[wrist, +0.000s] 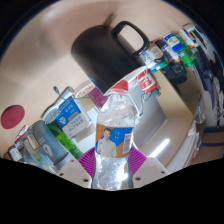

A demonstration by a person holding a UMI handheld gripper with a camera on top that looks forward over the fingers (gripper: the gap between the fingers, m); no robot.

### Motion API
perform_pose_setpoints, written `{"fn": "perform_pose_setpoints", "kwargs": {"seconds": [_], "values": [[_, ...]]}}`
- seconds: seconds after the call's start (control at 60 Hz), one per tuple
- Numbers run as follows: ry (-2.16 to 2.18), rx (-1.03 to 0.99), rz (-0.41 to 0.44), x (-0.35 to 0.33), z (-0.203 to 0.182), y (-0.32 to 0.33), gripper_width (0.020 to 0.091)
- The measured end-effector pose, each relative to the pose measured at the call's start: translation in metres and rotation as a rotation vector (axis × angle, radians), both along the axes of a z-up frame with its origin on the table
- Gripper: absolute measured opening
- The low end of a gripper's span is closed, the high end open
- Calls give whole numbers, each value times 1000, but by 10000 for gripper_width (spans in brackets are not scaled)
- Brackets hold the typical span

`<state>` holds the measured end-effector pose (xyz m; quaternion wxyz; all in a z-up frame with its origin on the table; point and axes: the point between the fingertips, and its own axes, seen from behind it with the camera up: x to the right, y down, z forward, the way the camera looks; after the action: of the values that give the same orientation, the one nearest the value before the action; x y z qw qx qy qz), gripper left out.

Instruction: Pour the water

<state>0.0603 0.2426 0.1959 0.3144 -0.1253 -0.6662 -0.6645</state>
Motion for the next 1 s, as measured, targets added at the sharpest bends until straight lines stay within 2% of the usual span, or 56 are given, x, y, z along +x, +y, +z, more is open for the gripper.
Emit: {"fn": "perform_pose_setpoints", "kwargs": {"seconds": [0.25,0.383,0.4,0.45,0.55,0.65,0.7,0.783,0.867,0.95,0.983,1.0], "values": [[77,-18,-3,-1,3,-2,408],[524,-109,-55,24,13,3,409],[596,-118,-63,29,15,4,430],[837,-158,-89,44,16,6,407],[1378,-323,-137,73,-7,8,411],[1842,-438,-109,93,-29,6,410],[2000,-480,-123,109,-41,9,412],[2194,-509,-186,137,-72,8,411],[2289,-538,-201,150,-92,13,412],[2336,-541,-202,162,-109,10,430],[2354,-534,-147,163,-102,11,414],[2361,-538,-146,164,-103,10,417]]}}
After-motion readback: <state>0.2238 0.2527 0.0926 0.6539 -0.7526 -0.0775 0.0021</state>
